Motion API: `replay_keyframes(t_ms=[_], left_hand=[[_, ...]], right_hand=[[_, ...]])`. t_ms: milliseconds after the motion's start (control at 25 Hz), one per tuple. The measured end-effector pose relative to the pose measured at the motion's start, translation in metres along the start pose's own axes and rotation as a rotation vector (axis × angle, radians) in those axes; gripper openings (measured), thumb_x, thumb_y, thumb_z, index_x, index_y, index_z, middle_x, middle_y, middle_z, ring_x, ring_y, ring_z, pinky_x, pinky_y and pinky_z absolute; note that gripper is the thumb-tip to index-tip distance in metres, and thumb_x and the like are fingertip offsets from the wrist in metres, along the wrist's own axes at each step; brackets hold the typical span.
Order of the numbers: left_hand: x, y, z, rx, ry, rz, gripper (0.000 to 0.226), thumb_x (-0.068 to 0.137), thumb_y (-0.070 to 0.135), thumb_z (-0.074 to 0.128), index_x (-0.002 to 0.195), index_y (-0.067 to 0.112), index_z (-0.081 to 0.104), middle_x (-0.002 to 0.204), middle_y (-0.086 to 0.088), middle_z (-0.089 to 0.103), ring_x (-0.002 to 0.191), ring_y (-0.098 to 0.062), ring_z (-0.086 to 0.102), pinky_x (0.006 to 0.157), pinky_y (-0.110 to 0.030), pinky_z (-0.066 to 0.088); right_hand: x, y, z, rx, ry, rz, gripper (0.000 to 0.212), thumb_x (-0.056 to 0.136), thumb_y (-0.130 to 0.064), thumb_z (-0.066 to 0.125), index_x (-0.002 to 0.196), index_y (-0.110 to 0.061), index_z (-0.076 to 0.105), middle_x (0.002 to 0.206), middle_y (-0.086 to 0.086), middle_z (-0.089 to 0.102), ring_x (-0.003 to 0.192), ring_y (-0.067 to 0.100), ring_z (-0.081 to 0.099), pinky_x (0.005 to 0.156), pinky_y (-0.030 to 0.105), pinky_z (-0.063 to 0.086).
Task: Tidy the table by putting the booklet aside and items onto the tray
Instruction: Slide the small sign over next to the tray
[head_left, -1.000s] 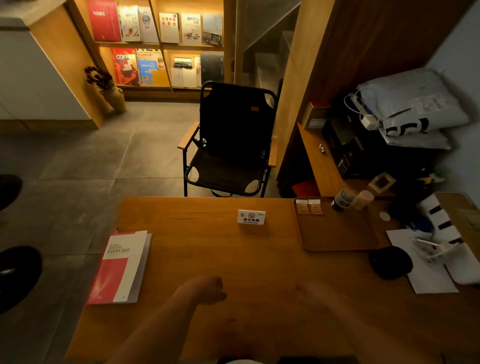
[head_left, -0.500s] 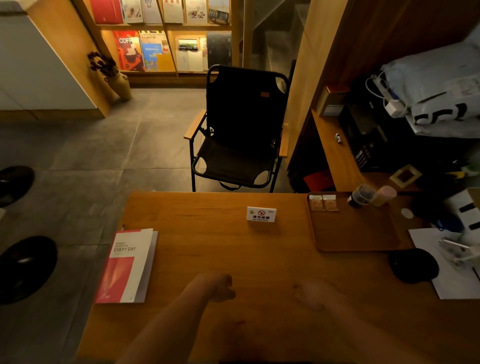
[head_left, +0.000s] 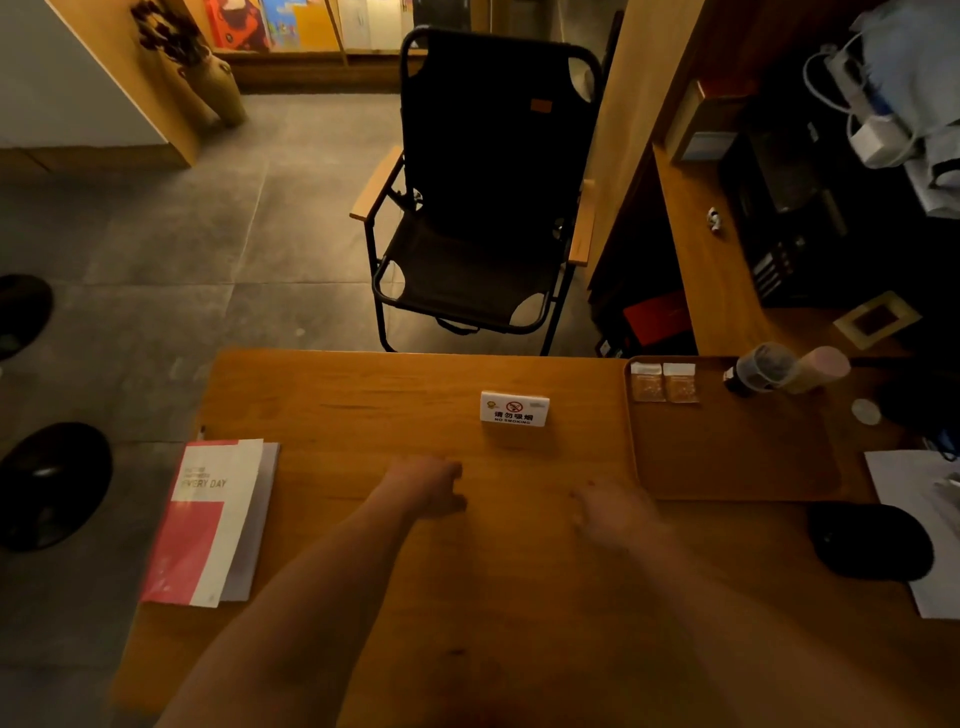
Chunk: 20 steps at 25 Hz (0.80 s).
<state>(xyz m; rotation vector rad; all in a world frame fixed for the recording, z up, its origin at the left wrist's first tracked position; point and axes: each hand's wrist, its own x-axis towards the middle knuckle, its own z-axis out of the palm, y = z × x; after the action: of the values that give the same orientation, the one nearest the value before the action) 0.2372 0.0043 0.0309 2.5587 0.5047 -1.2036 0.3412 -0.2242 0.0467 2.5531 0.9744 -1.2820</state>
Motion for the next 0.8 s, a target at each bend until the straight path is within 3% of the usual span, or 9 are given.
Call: replay_keyframes(t_ms=[240, 400, 640, 800], left_hand=[[0.049, 0.005, -0.02, -0.194, 0.463, -0.001, 0.077, 0.081, 0.041, 0.071, 0.145, 0.031, 0.03, 0.147, -0.003, 0.041, 0.13, -0.025, 0.043, 0.097, -0.045, 0.047], [0.076, 0.005, -0.025, -0.27, 0.475, 0.035, 0.091, 0.076, 0.038, 0.077, 0.149, 0.033, 0.022, 0.151, -0.002, 0.035, 0.133, -0.027, 0.039, 0.095, -0.047, 0.05], [0.092, 0.007, -0.018, -0.264, 0.562, 0.123, 0.06, 0.078, 0.028, 0.076, 0.131, 0.026, 0.048, 0.133, 0.0, 0.052, 0.122, -0.022, 0.048, 0.087, -0.036, 0.049], [0.093, 0.01, -0.01, -0.342, 0.639, 0.13, 0.042, 0.08, 0.025, 0.074, 0.118, 0.024, 0.055, 0.119, 0.001, 0.06, 0.111, -0.019, 0.052, 0.076, -0.026, 0.041]], right_hand=[[0.045, 0.016, -0.007, 0.009, 0.243, -0.006, 0.077, 0.092, -0.045, 0.055, 0.153, -0.028, 0.011, 0.162, 0.005, 0.01, 0.149, 0.028, 0.011, 0.118, 0.047, 0.019], [0.071, 0.024, 0.003, -0.014, 0.286, 0.004, 0.086, 0.09, -0.055, 0.05, 0.154, -0.028, -0.001, 0.164, 0.004, -0.004, 0.15, 0.027, -0.002, 0.119, 0.045, 0.004], [0.075, 0.03, 0.036, -0.022, 0.291, 0.0, 0.084, 0.092, -0.06, 0.042, 0.153, -0.03, -0.006, 0.163, 0.002, -0.014, 0.149, 0.027, -0.01, 0.117, 0.044, 0.001], [0.068, 0.029, 0.062, -0.037, 0.375, -0.002, 0.079, 0.091, -0.064, 0.034, 0.152, -0.034, -0.006, 0.163, 0.001, -0.015, 0.149, 0.026, -0.014, 0.119, 0.047, 0.001]])
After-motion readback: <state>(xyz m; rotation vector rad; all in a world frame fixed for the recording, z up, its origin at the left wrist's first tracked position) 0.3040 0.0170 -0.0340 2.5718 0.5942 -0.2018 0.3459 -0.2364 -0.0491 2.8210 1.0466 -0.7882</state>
